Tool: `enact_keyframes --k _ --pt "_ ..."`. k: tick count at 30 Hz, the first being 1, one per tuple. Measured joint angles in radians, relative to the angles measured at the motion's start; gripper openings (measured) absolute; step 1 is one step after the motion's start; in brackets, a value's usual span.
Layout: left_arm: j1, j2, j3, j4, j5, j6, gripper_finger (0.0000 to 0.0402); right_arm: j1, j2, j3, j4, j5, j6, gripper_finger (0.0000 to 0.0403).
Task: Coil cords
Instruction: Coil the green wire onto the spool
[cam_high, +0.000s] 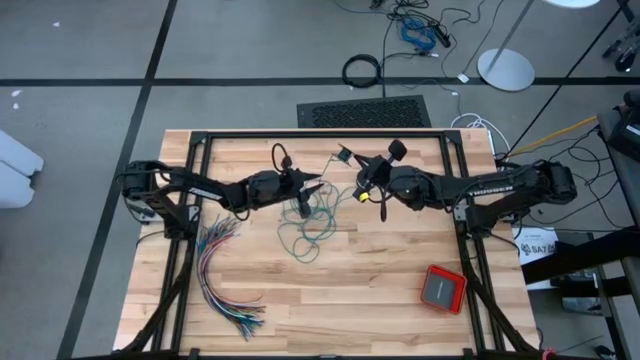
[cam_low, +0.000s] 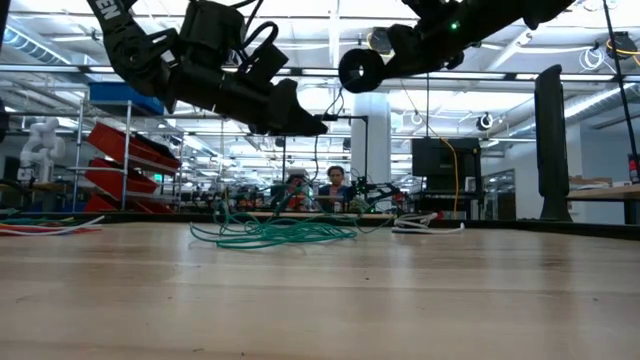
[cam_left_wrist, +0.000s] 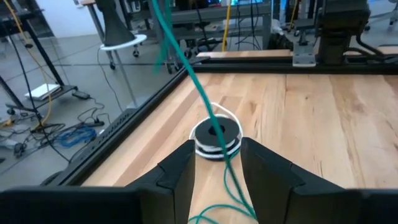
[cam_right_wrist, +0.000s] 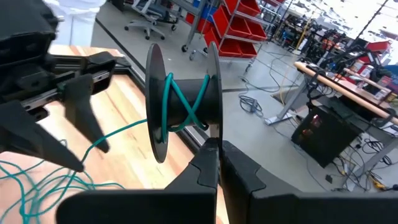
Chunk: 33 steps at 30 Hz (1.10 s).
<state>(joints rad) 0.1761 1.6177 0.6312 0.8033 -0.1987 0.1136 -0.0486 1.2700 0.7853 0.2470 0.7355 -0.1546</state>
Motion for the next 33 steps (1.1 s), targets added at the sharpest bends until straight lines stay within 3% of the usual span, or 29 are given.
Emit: enact_keyframes --k 16,20,26,33 --pt "-0.027 0.000 0.000 -0.070 -0.088 -0.054 0.0133 -0.017 -0.003 0.000 0.001 -0.003 -0.014 0.0000" --pt "-0.042 0.000 0.000 -0.080 -0.110 -0.052 0.0103 -0.017 -0.003 0.000 0.000 -0.003 -0.014 0.0000" --pt "-0.065 0.000 0.000 -0.081 -0.110 -0.024 0.0017 -0.017 -0.003 0.000 -0.001 -0.005 -0.014 0.0000" --pt "-0.062 0.000 0.000 -0.078 -0.122 -0.018 0.0004 -0.016 -0.003 0.000 -0.005 -0.009 -0.005 0.0000"
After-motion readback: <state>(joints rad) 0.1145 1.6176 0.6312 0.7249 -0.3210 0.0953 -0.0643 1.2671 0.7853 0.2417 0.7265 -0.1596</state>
